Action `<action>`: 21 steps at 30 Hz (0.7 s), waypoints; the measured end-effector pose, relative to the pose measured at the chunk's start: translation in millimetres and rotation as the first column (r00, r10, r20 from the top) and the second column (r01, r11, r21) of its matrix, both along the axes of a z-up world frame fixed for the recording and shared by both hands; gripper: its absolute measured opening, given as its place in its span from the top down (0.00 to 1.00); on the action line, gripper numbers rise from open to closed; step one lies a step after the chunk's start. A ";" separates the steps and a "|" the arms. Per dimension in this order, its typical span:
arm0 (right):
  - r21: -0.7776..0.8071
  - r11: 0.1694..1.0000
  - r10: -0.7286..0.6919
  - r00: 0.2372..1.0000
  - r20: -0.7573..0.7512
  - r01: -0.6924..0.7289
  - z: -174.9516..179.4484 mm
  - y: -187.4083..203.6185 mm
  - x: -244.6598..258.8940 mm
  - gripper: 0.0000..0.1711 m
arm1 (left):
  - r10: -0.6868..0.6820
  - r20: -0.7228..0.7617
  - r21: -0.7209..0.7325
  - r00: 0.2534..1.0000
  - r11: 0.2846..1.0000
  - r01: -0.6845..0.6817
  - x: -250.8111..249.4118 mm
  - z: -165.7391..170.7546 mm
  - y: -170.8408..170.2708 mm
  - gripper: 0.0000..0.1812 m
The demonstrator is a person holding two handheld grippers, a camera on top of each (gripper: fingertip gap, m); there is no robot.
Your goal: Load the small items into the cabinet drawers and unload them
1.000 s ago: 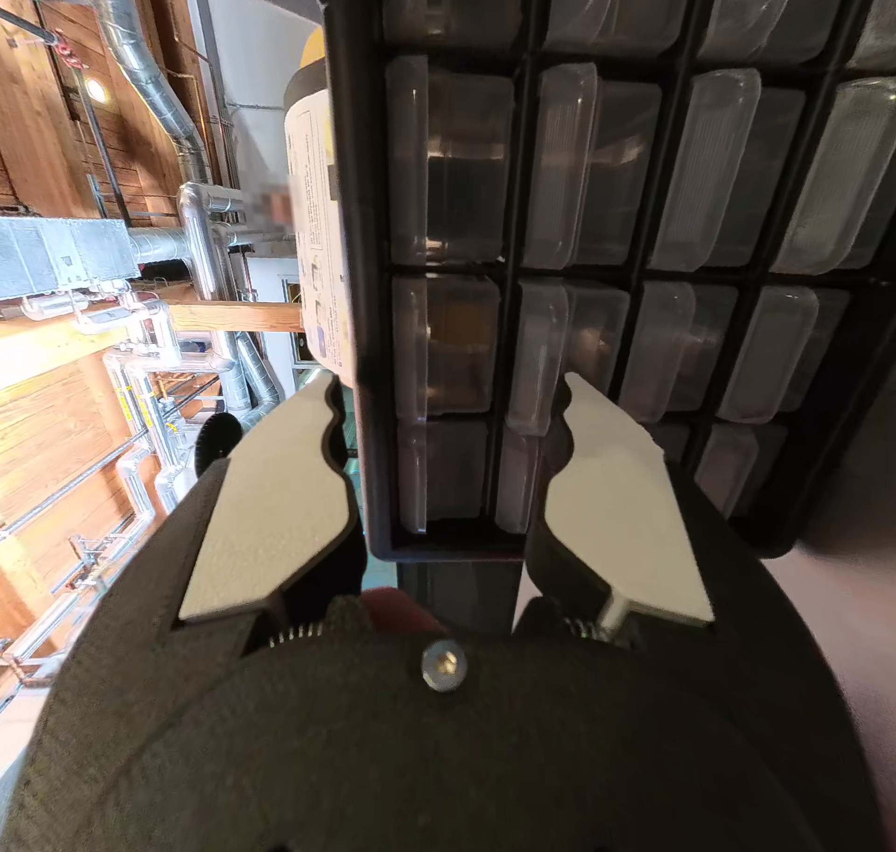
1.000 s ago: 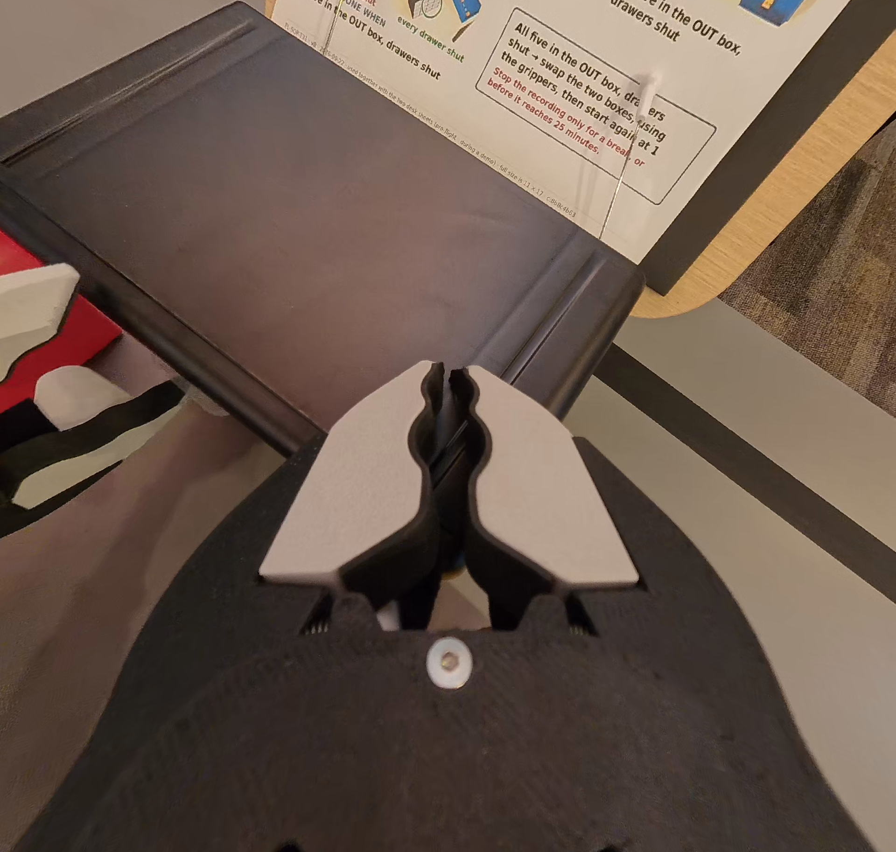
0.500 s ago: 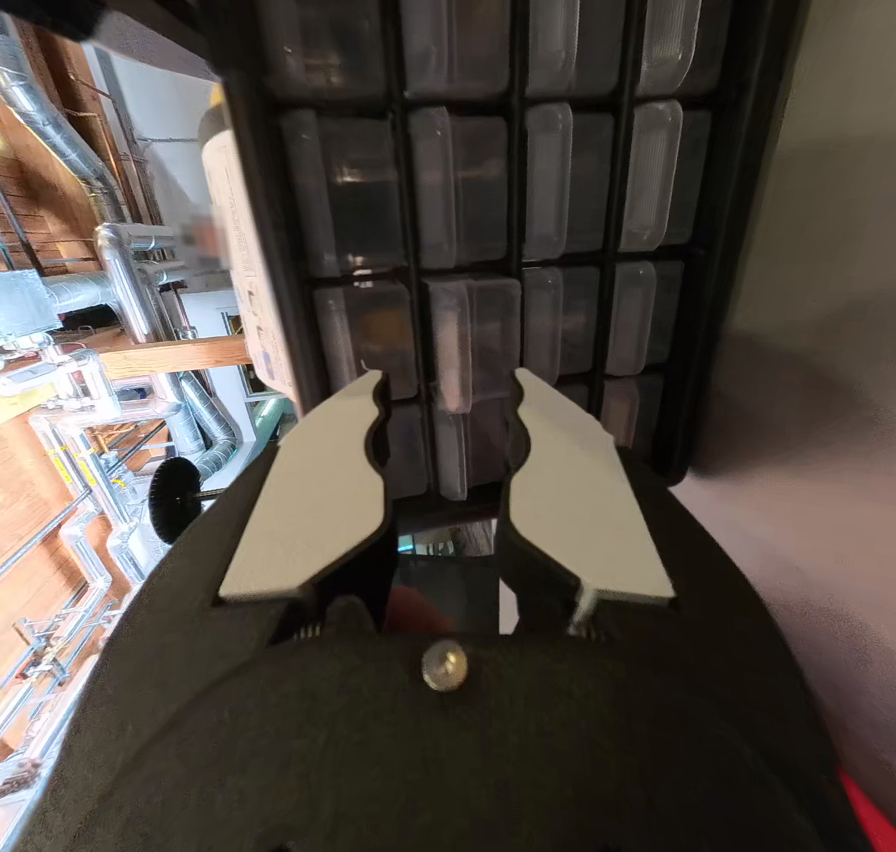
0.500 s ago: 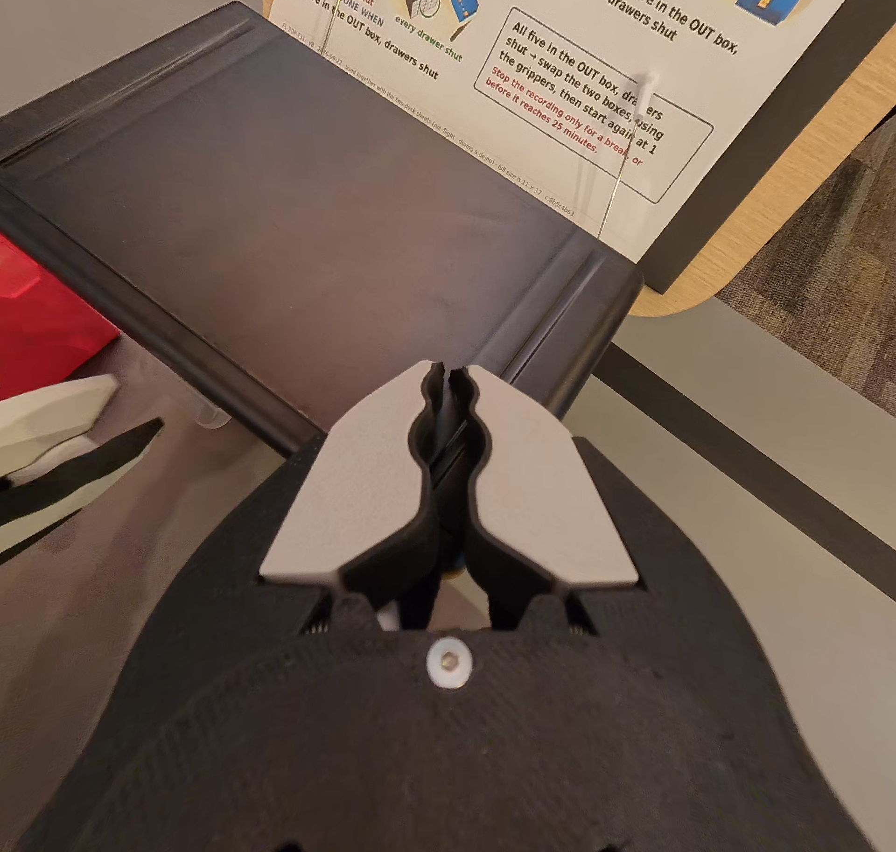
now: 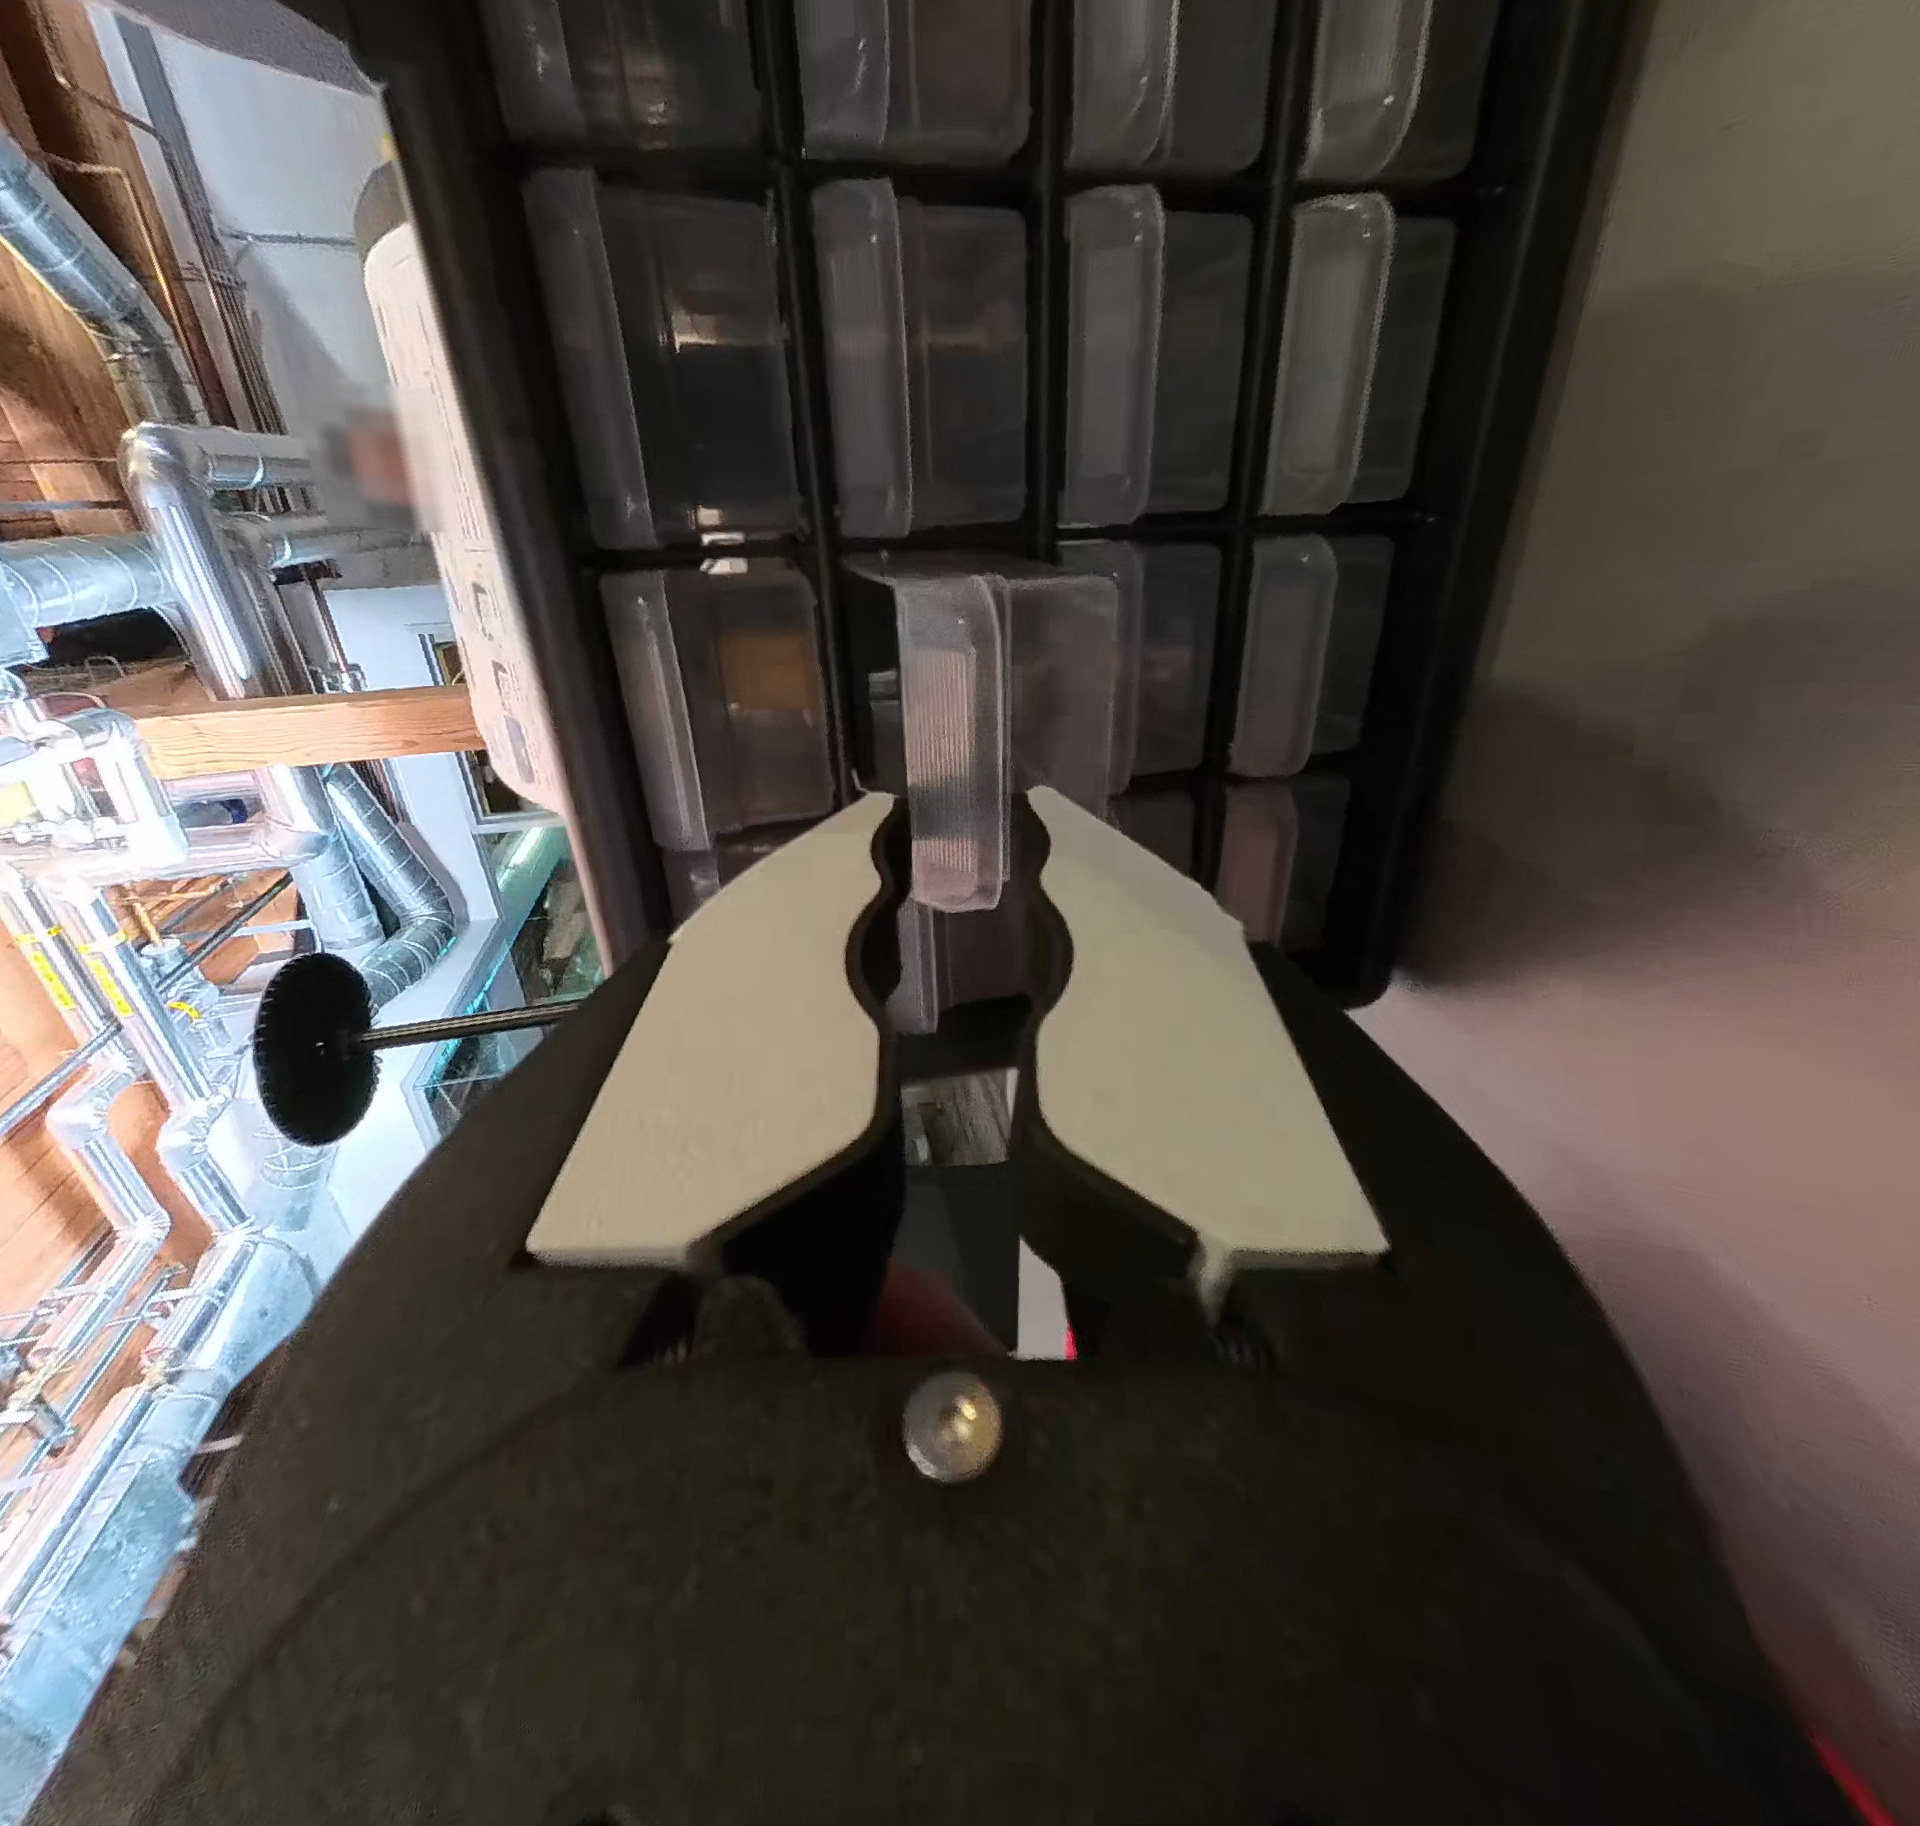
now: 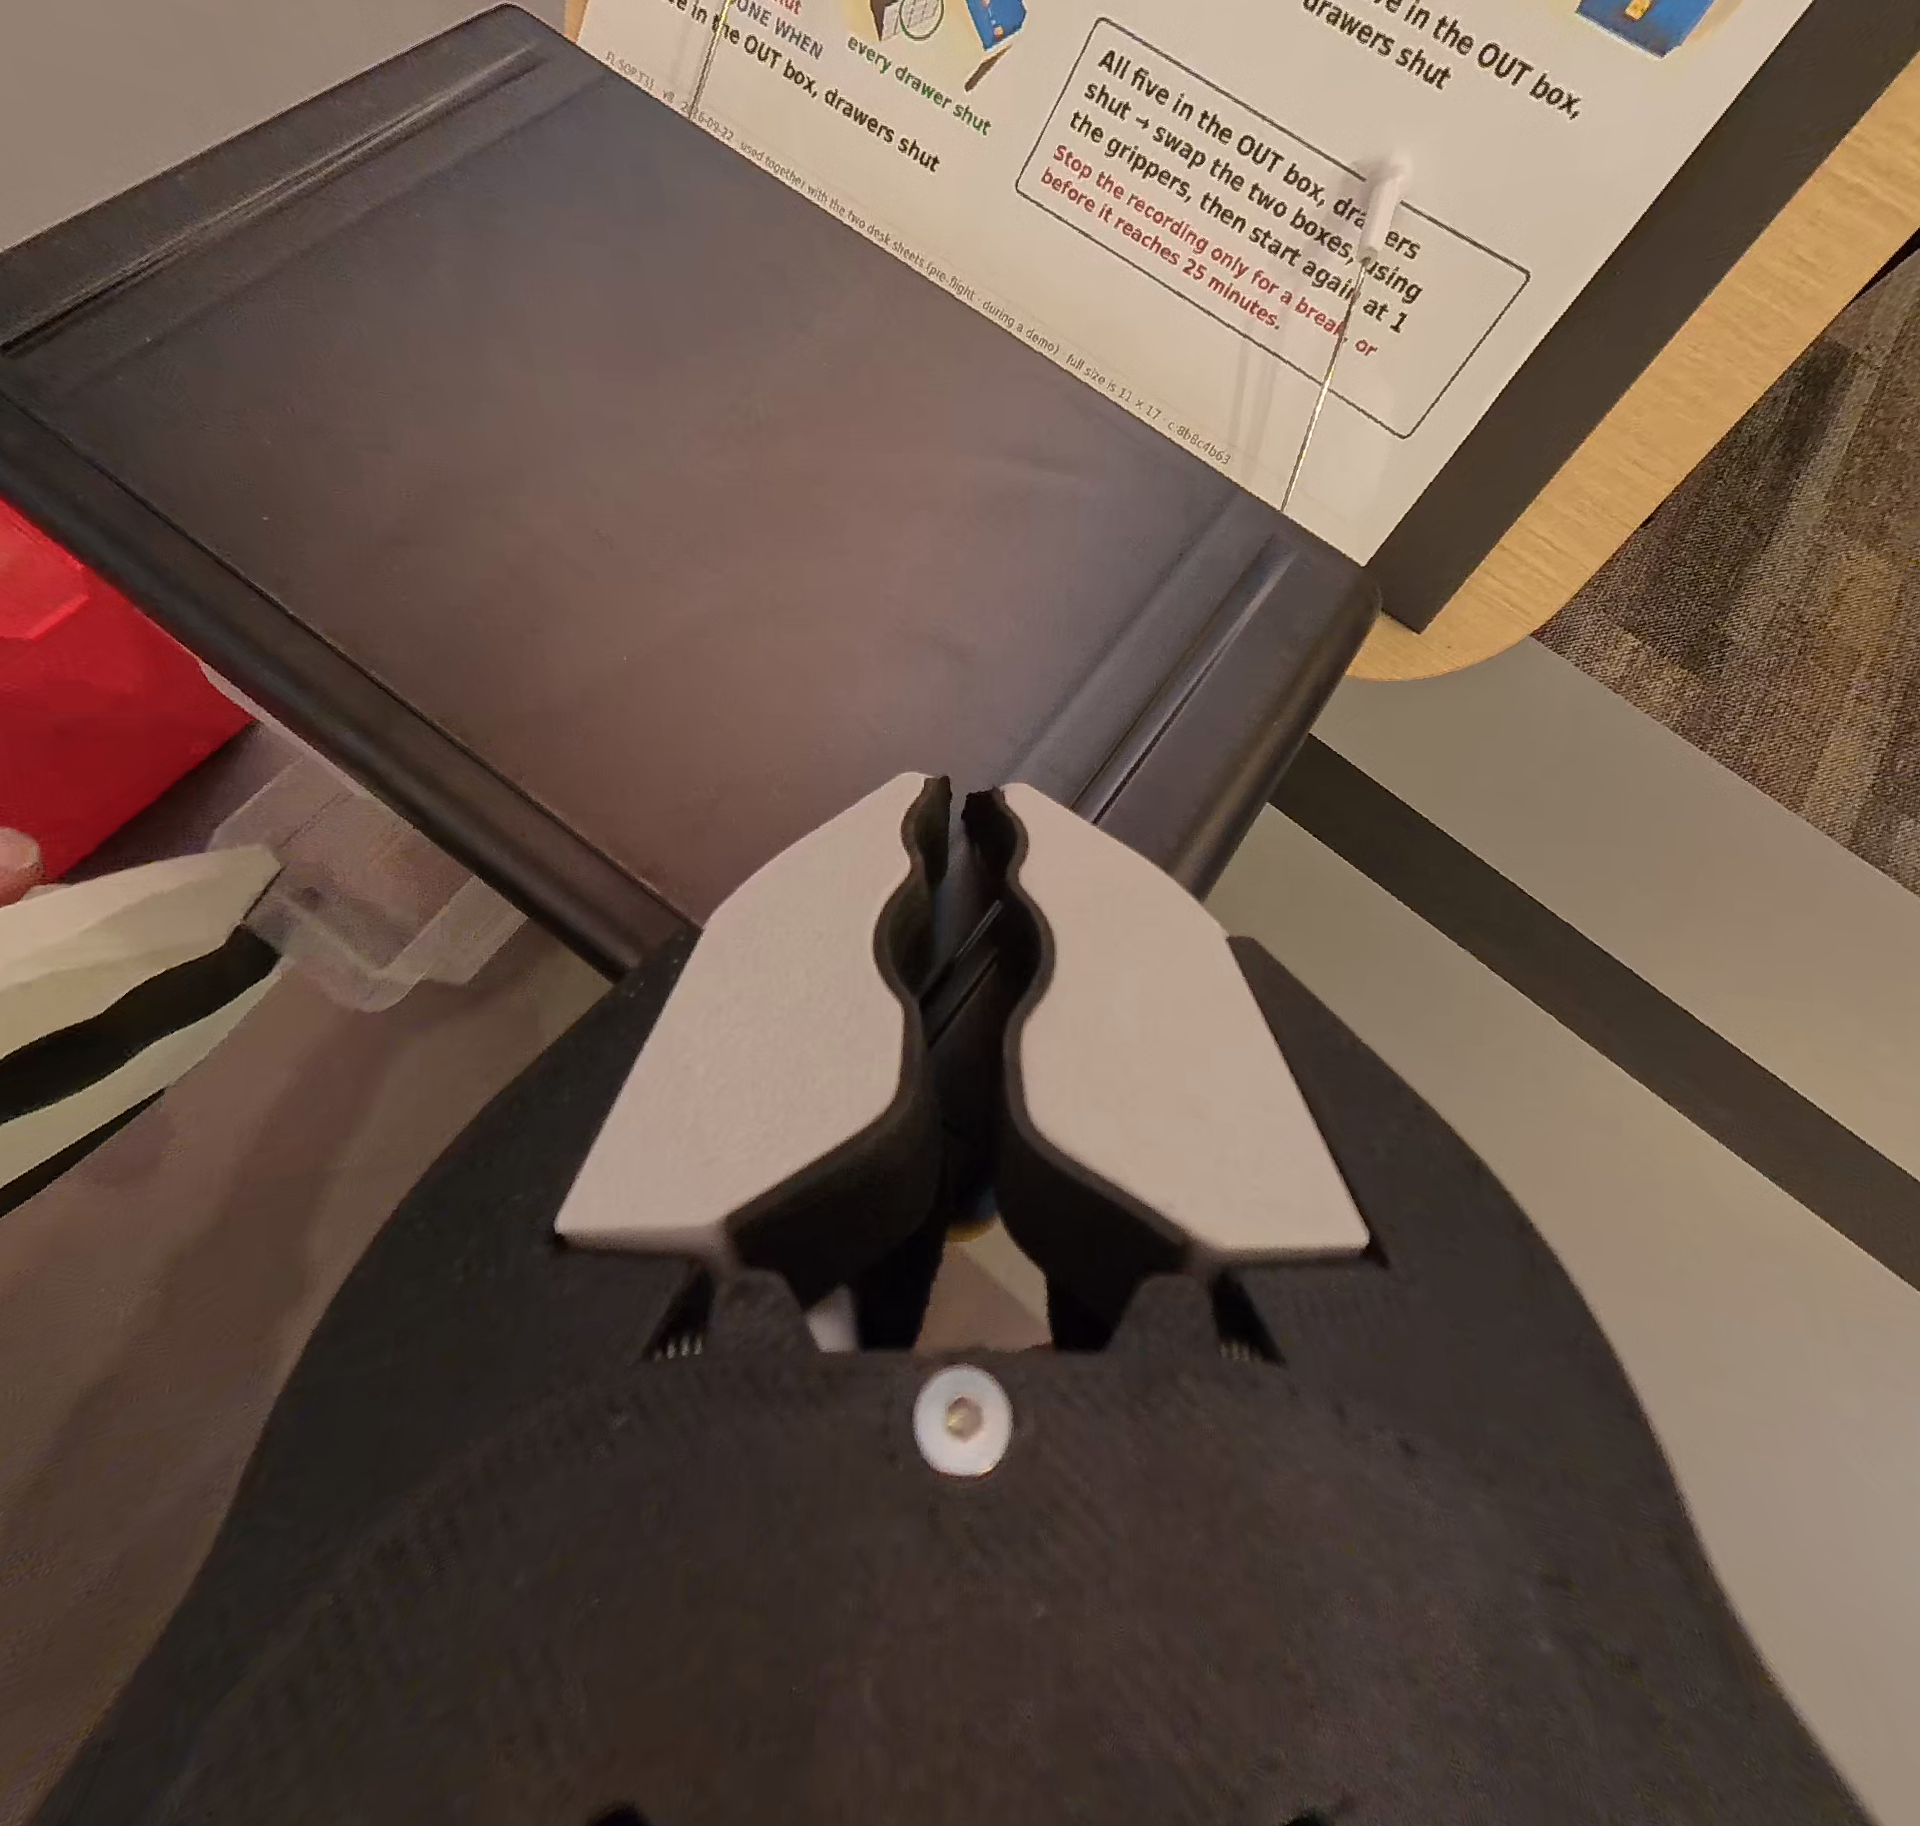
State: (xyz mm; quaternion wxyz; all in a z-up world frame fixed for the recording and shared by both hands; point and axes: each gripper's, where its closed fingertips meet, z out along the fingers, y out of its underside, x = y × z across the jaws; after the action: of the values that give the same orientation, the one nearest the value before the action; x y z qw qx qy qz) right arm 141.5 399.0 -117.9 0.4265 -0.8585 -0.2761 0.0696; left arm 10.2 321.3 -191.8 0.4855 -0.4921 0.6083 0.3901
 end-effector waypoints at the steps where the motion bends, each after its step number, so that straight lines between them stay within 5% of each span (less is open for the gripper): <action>1: 0.000 1.000 0.000 1.000 0.000 0.000 0.0 -0.1 0.0 0.95 | 0.007 0.001 -0.006 1.000 1.000 -0.007 -2.2 -0.1 -4.3 0.90; 17: 0.001 1.000 -0.002 1.000 0.001 0.002 0.0 -0.1 -0.1 0.95 | -0.009 0.017 -0.036 1.000 0.999 0.010 -7.5 -4.6 -42.3 0.91; 21: 0.001 1.000 -0.002 1.000 0.001 0.002 0.0 0.1 -0.1 0.95 | -0.024 0.021 -0.063 0.999 0.998 0.026 -3.5 -10.3 -46.7 0.81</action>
State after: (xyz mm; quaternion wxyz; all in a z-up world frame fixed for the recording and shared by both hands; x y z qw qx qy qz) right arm 141.4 399.1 -117.9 0.4270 -0.8586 -0.2754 0.0684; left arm 6.7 274.6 -202.1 0.4807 -0.5033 0.6214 0.3597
